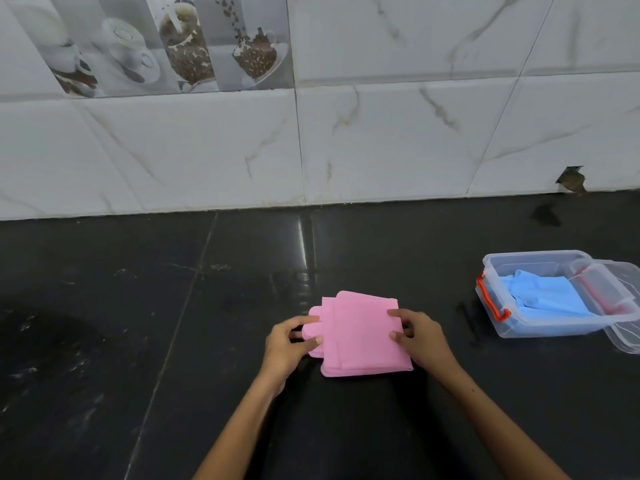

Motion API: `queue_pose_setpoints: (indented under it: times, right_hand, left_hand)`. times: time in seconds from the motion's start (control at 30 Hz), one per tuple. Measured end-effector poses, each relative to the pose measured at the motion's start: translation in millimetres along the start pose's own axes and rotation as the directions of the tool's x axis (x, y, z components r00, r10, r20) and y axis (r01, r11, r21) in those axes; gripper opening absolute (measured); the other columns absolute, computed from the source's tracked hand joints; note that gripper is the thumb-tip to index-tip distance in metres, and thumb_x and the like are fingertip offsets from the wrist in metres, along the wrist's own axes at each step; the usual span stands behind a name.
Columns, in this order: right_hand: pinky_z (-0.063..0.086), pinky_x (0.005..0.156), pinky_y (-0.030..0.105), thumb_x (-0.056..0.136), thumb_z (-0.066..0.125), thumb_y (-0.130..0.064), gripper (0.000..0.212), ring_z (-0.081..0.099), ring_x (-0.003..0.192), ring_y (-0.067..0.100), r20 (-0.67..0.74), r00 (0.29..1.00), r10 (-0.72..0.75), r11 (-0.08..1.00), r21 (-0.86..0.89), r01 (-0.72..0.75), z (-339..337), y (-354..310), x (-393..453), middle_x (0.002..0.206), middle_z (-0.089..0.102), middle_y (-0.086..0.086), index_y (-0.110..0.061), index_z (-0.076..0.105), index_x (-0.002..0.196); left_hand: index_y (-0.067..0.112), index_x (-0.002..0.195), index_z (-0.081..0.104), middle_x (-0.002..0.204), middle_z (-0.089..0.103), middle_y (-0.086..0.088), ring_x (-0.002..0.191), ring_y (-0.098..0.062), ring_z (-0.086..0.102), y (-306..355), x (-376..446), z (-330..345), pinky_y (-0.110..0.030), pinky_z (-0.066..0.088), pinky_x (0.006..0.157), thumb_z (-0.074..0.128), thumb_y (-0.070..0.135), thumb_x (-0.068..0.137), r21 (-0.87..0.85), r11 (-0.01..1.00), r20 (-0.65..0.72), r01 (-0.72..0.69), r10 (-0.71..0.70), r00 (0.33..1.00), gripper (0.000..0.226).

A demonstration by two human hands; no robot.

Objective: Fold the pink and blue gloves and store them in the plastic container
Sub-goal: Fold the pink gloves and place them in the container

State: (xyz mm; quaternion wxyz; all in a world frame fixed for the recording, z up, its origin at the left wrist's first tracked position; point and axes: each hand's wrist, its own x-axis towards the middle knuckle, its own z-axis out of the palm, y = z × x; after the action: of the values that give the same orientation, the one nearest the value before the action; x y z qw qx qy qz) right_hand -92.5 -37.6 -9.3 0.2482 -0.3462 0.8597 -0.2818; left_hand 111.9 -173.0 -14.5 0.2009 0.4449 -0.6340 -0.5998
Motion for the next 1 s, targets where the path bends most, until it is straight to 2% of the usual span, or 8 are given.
queue_pose_setpoints:
  times: [0.13, 0.27, 0.37, 0.53, 0.67, 0.7, 0.8, 1.0]
  right_hand:
    - [0.051, 0.092, 0.034, 0.083, 0.068, -0.012, 0.048, 0.061, 0.098, 0.019, -0.004, 1.000, -0.014, 1.000, 0.007, 0.014, -0.6, -0.2, -0.5, 0.121, 0.054, 0.006, -0.021, 0.056, 0.128]
    - [0.048, 0.081, 0.020, 0.080, 0.071, -0.009, 0.048, 0.057, 0.089, 0.013, -0.021, 0.999, -0.050, 0.994, 0.092, 0.052, -5.9, 1.6, -4.5, 0.119, 0.056, 0.005, -0.019, 0.059, 0.125]
    - [0.050, 0.082, 0.023, 0.079, 0.072, -0.008, 0.047, 0.060, 0.091, 0.014, -0.032, 0.996, -0.081, 0.988, 0.131, 0.085, -18.1, -0.3, -7.4, 0.118, 0.056, 0.004, -0.019, 0.060, 0.124]
    - [0.049, 0.078, 0.020, 0.079, 0.072, -0.006, 0.047, 0.061, 0.091, 0.013, -0.052, 0.988, -0.145, 0.961, 0.231, 0.153, -67.2, 2.7, -6.7, 0.116, 0.056, 0.001, -0.020, 0.061, 0.122]
    - [0.050, 0.069, 0.016, 0.079, 0.073, -0.007, 0.045, 0.064, 0.086, 0.008, -0.100, 0.981, -0.164, 0.939, 0.288, 0.186, -126.7, 21.1, -6.3, 0.111, 0.058, -0.001, -0.022, 0.063, 0.120]
    - [0.052, 0.070, 0.019, 0.078, 0.073, -0.006, 0.045, 0.064, 0.085, 0.010, -0.117, 0.980, -0.161, 0.933, 0.307, 0.190, -143.3, 29.2, -6.8, 0.111, 0.059, -0.001, -0.023, 0.064, 0.118]
    - [0.058, 0.074, 0.042, 0.078, 0.072, -0.002, 0.043, 0.066, 0.091, 0.023, -0.132, 0.982, -0.137, 0.914, 0.365, 0.177, -193.7, 59.5, -7.5, 0.116, 0.061, 0.001, -0.021, 0.066, 0.116]
    - [0.056, 0.064, 0.030, 0.080, 0.069, 0.000, 0.042, 0.066, 0.084, 0.018, -0.157, 0.982, -0.105, 0.918, 0.364, 0.156, -274.1, 127.9, 2.0, 0.124, 0.057, 0.006, -0.016, 0.064, 0.118]
  left_hand:
    - [0.010, 0.108, 0.070, 0.100, 0.074, -0.007, 0.093, -0.020, 0.069, -6.2, 2.6, 0.2, -0.031, 0.058, 0.078, 0.077, -0.007, 0.069, -0.158, 0.986, -0.015, 0.058, -0.062, 0.998, 0.044]
    - [0.008, 0.109, 0.070, 0.090, 0.076, -0.007, 0.088, -0.017, 0.072, -8.9, 1.9, 2.2, -0.025, 0.056, 0.074, 0.077, -0.009, 0.068, -0.242, 0.967, -0.028, 0.077, -0.086, 0.996, 0.045]
    - [0.010, 0.107, 0.070, 0.086, 0.077, -0.005, 0.083, -0.013, 0.072, 0.8, -2.1, 5.7, -0.017, 0.055, 0.067, 0.077, -0.009, 0.068, -0.248, 0.968, -0.043, 0.048, -0.061, 0.997, 0.044]
    - [0.014, 0.103, 0.071, 0.084, 0.077, -0.002, 0.080, -0.009, 0.072, 45.3, -9.5, 24.8, -0.014, 0.054, 0.064, 0.076, -0.010, 0.068, -0.238, 0.970, -0.040, -0.050, 0.042, 0.998, 0.043]
    - [0.017, 0.100, 0.071, 0.077, 0.077, 0.002, 0.073, -0.003, 0.070, 88.0, -14.1, 68.3, -0.011, 0.052, 0.063, 0.076, -0.010, 0.067, -0.229, 0.966, -0.034, -0.119, 0.115, 0.993, 0.043]
    - [0.018, 0.099, 0.071, 0.074, 0.076, 0.004, 0.071, -0.002, 0.069, 97.3, -14.7, 83.8, -0.010, 0.052, 0.062, 0.076, -0.010, 0.067, -0.232, 0.963, -0.028, -0.135, 0.132, 0.991, 0.043]
    - [0.019, 0.099, 0.071, 0.073, 0.076, 0.005, 0.069, -0.001, 0.068, 120.5, -14.7, 137.4, -0.010, 0.051, 0.061, 0.077, -0.010, 0.067, -0.227, 0.960, -0.013, -0.163, 0.164, 0.986, 0.043]
    - [0.010, 0.108, 0.070, 0.086, 0.075, -0.005, 0.071, -0.004, 0.068, 146.7, -6.9, 246.7, -0.014, 0.054, 0.065, 0.078, -0.008, 0.068, -0.179, 0.970, 0.011, -0.166, 0.170, 0.985, 0.045]
